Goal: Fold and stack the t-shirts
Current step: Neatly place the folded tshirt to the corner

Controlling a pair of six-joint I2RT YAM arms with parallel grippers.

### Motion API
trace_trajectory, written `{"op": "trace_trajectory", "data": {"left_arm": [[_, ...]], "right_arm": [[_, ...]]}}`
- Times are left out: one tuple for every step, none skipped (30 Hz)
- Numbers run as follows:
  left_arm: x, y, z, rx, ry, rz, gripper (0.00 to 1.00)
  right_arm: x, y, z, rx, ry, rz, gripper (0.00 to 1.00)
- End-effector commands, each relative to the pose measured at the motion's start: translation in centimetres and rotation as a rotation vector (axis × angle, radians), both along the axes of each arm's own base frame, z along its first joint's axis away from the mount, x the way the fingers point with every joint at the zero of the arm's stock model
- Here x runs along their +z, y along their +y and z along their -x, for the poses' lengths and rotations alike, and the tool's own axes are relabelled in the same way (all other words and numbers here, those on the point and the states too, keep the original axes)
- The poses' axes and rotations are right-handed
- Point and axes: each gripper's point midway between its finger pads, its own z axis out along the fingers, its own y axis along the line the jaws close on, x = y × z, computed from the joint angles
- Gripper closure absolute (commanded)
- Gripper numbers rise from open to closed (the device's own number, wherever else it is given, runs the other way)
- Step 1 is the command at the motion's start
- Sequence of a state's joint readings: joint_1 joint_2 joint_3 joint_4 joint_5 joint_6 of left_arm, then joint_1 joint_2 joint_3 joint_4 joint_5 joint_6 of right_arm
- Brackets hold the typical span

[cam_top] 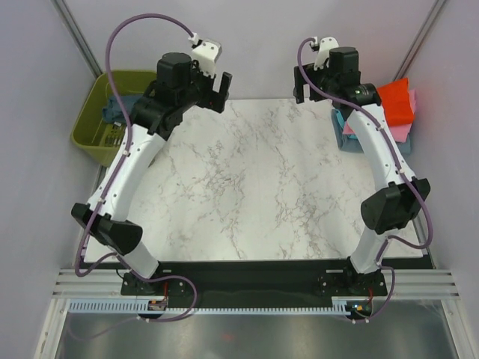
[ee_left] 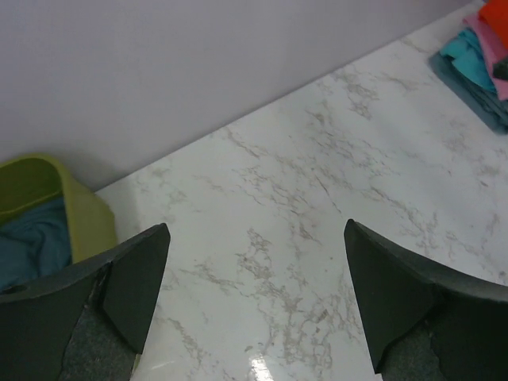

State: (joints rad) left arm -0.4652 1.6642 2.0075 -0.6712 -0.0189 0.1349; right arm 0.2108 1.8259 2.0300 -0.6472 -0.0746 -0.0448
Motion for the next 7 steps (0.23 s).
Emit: {"op": "trace_trajectory", "data": {"left_arm": [[1.9,3.8,-0.6,0.218,-0.082,0.001,0.01],[0.9,4.3,-0.8,0.24,-0.073,-0.033,0.01],[0.6,5.0,-0.9,0.274,-0.078,-0.056,0.01],[0.5,5.4,-0.8,0.285,-0.082,-0.067,0.01],[-0.3,5.6,-0.8,0.291,-0.073,-0.081,0.01],[-0.5,5.6,-0.7,0.291,-0.069,-0.08,0.01],[-0.6,5.7,-0.6,0.29,-0.066,-0.074,0.01]], "right_arm": [[0.5,-1.9,2.2,-0.193,0.015,-0.015,0.02],[0.3,-1.8,2.6,-0.198,0.023,-0.019,0.02],[-0.5,-1.8,3.0,-0.191,0.044,-0.014,0.02],[-0.2,-1.4,3.6,-0.164,0.041,-0.019,0.02],[-0.7,-1.3,4.0,-0.16,0.051,-0.008,0.02],[-0.7,-1.4,4.2,-0.161,0.051,-0.001,0.02],[-0.5,-1.4,4.4,-0.158,0.046,0.0,0.02]]}}
